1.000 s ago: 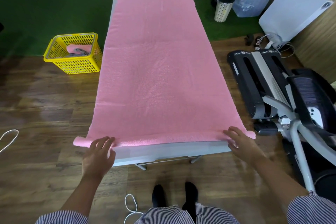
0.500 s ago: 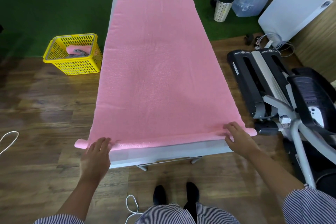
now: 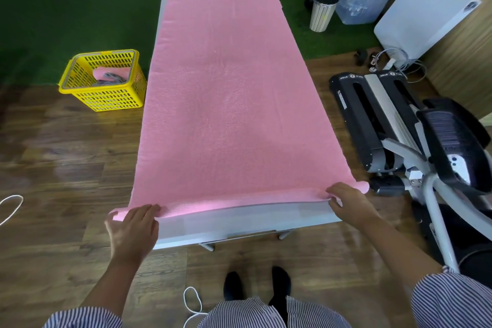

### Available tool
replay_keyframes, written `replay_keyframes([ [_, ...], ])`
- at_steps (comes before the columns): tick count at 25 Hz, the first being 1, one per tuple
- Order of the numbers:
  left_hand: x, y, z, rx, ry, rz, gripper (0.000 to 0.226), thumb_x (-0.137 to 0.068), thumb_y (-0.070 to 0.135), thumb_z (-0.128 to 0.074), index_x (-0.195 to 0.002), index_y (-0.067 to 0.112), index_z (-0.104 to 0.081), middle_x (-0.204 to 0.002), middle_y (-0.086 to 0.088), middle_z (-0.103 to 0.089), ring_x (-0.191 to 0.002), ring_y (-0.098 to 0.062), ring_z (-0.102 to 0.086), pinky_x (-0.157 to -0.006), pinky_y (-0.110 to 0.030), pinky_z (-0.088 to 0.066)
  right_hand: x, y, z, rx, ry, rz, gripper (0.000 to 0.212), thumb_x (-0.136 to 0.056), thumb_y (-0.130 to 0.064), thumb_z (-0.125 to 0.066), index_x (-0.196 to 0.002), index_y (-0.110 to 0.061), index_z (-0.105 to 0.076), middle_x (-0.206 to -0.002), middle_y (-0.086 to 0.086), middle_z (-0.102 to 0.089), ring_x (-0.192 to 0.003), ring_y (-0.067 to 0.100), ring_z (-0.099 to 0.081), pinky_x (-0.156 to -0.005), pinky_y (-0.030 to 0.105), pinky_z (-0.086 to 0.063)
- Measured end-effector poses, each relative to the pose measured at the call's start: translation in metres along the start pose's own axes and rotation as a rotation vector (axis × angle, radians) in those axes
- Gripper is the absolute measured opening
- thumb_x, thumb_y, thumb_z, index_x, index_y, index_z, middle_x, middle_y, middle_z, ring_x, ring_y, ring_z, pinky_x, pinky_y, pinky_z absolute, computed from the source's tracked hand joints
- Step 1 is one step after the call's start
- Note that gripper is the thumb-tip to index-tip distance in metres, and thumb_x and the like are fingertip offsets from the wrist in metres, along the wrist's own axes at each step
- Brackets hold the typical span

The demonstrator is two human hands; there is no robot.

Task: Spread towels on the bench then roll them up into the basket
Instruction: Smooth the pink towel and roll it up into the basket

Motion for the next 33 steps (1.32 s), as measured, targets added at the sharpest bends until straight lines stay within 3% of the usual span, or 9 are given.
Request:
replay_keyframes([
  [4,0.001,0.000,0.000,-0.024,0.008,-0.071,0.040,-0.080,0.021,-0.033,-0.089,0.020,-0.072,-0.079,0.001,-0.069,-0.070,-0.019,-0.067,-0.081,-0.052,-0.037,-0.002,0.005,0.000,0.021,-0.013,-0.078,0.019,-0.085,-0.014,-0.060,-0.101,-0.009,-0.069,-0.100,0.003,-0.066,-0.095,0.023,-0.060,-0.084,0.030,-0.043],
  [8,-0.010,-0.007,-0.005,0.034,-0.016,-0.008,0.041,-0.073,0.014,-0.035,-0.096,0.018,-0.069,-0.098,-0.003,-0.068,-0.091,-0.023,-0.066,-0.089,-0.057,-0.035,-0.013,-0.020,0.015,0.117,0.082,0.064,0.024,-0.072,0.010,-0.062,-0.093,-0.001,-0.064,-0.095,0.013,-0.060,-0.082,0.033,-0.058,-0.072,0.040,-0.049],
  [12,-0.016,-0.002,-0.008,0.187,-0.004,-0.009,0.032,-0.076,0.008,-0.042,-0.098,0.011,-0.065,-0.096,-0.011,-0.070,-0.086,-0.032,-0.067,-0.083,-0.055,-0.048,-0.013,-0.022,0.007,0.188,0.120,0.146,0.031,-0.062,0.015,-0.068,-0.090,0.000,-0.069,-0.090,0.014,-0.066,-0.085,0.036,-0.059,-0.075,0.050,-0.055],
  [14,-0.017,0.000,-0.012,0.192,-0.046,-0.012,0.032,-0.078,0.019,-0.044,-0.099,0.013,-0.067,-0.096,-0.008,-0.072,-0.087,-0.029,-0.068,-0.087,-0.057,-0.048,-0.012,-0.017,0.004,0.172,0.111,0.113,0.038,-0.061,0.009,-0.070,-0.098,0.000,-0.069,-0.096,0.013,-0.068,-0.094,0.033,-0.060,-0.082,0.046,-0.053],
  [17,-0.018,-0.001,-0.015,0.151,-0.097,0.003,0.043,-0.074,0.032,-0.039,-0.096,0.012,-0.071,-0.095,-0.004,-0.072,-0.088,-0.026,-0.069,-0.092,-0.058,-0.044,-0.012,-0.023,0.007,0.187,0.115,0.144,0.040,-0.052,0.015,-0.073,-0.088,0.000,-0.071,-0.084,0.014,-0.069,-0.082,0.037,-0.064,-0.074,0.045,-0.054],
  [21,-0.021,0.002,-0.008,0.154,-0.122,-0.011,0.041,-0.079,0.032,-0.036,-0.075,0.014,-0.073,-0.076,-0.001,-0.072,-0.070,-0.023,-0.069,-0.082,-0.052,-0.049,-0.015,-0.017,0.009,0.173,0.060,0.072,0.013,-0.076,-0.002,-0.065,-0.088,-0.001,-0.071,-0.085,0.013,-0.069,-0.085,0.032,-0.059,-0.081,0.042,-0.050],
  [25,-0.022,-0.001,-0.012,0.176,-0.155,-0.051,0.045,-0.084,0.037,-0.038,-0.076,0.014,-0.075,-0.071,0.000,-0.068,-0.065,-0.024,-0.065,-0.059,-0.037,-0.050,-0.015,-0.011,0.002,0.217,-0.053,0.003,0.019,-0.085,-0.012,-0.055,-0.094,-0.004,-0.069,-0.093,0.011,-0.066,-0.088,0.027,-0.054,-0.084,0.037,-0.045],
  [30,-0.027,0.006,-0.005,0.250,-0.086,-0.036,0.028,-0.069,0.004,-0.050,-0.090,0.002,-0.068,-0.091,-0.012,-0.070,-0.082,-0.032,-0.068,-0.064,-0.044,-0.055,-0.018,-0.018,0.007,0.178,0.009,0.045,0.033,-0.073,0.015,-0.054,-0.099,-0.002,-0.065,-0.097,0.012,-0.064,-0.088,0.032,-0.058,-0.083,0.045,-0.050],
  [33,-0.023,0.012,-0.007,0.235,-0.114,-0.069,0.035,-0.075,0.021,-0.043,-0.092,0.005,-0.069,-0.092,-0.009,-0.072,-0.083,-0.029,-0.068,-0.073,-0.045,-0.055,-0.010,-0.017,0.007,0.148,0.012,0.012,0.033,-0.082,0.003,-0.055,-0.113,-0.002,-0.062,-0.113,0.011,-0.063,-0.106,0.030,-0.057,-0.099,0.040,-0.044],
])
Point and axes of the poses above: each hand's wrist, its own x-axis away from the middle knuckle, its own z-axis out of the back of the hand, y = z × x, the point moved 10 cm from there along -x, towards the middle knuckle
